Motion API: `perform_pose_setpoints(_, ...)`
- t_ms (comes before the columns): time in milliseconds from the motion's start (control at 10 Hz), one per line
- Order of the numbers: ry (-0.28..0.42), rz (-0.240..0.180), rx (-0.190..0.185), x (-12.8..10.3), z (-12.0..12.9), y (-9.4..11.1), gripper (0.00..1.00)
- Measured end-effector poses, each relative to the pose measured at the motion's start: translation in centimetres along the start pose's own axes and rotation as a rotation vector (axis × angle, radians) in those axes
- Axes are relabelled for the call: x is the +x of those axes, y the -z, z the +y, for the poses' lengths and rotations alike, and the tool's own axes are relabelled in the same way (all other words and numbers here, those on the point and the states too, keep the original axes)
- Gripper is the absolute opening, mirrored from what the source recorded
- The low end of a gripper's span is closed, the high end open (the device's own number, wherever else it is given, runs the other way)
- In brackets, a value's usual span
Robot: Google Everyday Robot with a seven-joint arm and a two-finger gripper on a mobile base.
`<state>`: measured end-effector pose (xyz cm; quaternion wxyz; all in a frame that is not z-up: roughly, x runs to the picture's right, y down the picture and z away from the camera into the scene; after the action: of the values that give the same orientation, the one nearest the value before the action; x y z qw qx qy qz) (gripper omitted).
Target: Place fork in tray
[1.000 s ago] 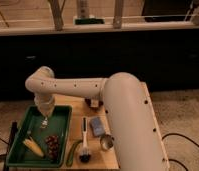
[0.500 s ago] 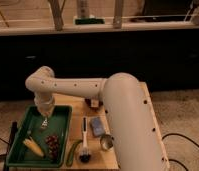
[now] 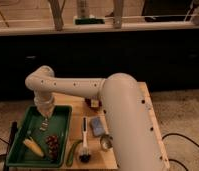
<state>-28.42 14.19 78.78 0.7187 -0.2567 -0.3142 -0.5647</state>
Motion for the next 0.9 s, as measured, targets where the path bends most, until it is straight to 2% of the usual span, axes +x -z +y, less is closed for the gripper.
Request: perform_pose_setpoints(900,0.015,-0.009,-0.011,-0.68,0.56,-1.08,0.8)
